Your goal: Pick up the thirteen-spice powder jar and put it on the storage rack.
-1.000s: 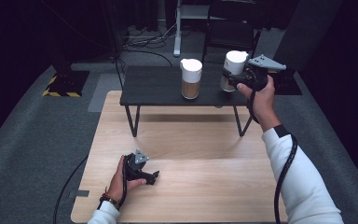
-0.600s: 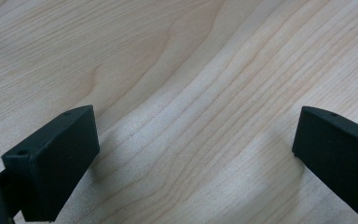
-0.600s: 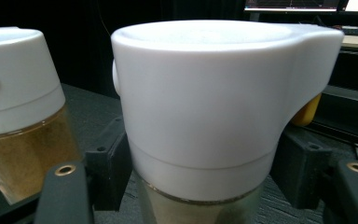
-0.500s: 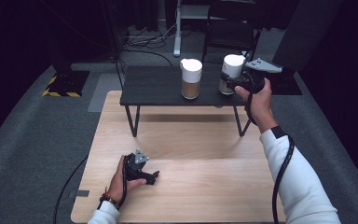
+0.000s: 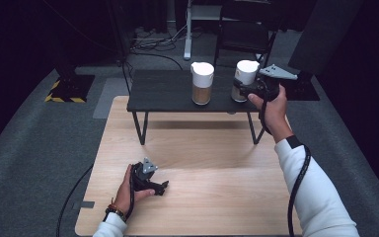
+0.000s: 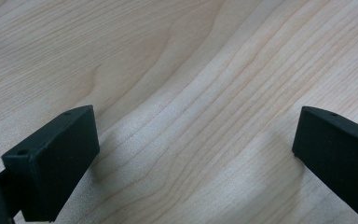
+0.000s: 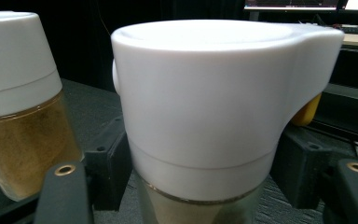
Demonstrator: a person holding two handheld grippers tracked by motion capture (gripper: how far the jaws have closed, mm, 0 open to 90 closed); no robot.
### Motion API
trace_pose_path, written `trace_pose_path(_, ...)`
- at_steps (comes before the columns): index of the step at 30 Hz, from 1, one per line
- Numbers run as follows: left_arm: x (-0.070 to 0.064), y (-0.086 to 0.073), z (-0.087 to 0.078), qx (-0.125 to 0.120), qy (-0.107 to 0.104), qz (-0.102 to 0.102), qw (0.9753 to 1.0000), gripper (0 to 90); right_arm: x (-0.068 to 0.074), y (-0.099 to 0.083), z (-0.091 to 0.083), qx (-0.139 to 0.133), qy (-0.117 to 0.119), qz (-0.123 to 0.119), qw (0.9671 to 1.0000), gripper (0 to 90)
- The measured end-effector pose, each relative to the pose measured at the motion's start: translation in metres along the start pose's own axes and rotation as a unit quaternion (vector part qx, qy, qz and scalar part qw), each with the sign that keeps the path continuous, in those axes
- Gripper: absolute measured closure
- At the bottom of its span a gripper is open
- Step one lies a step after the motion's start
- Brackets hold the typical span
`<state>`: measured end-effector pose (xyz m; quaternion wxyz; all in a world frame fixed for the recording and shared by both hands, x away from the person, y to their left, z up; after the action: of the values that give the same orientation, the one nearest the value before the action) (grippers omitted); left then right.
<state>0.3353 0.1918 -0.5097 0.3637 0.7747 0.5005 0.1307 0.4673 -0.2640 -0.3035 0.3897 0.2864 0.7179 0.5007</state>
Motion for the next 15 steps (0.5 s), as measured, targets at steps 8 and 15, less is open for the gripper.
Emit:
trace_pose_path(8, -0.0001, 0.0, -0.0001, 0.001, 0.0, 0.0, 1.0, 0.4, 0.0001, -0.0032, -0.001, -0.006, 0.0, -0.001, 1.0, 30.1)
trace_pose_path(15, -0.0001, 0.0, -0.0001, 0.001, 0.0, 0.0, 1.0, 0.4, -0.001, -0.0015, -0.0008, 0.006, 0.0, -0.01, 0.9999, 28.6)
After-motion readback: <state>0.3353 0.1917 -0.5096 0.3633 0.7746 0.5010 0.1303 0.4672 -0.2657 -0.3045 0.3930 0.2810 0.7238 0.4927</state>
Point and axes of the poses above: each handheld gripper's, and its own axes: z roughly forward along the jaws, y roughly out of its top, x roughly to its left, the point moved 7 cm from there along z, roughly forward along the jaws, and after that the axes turned 14 degrees about -z, right-handed, at the moved point
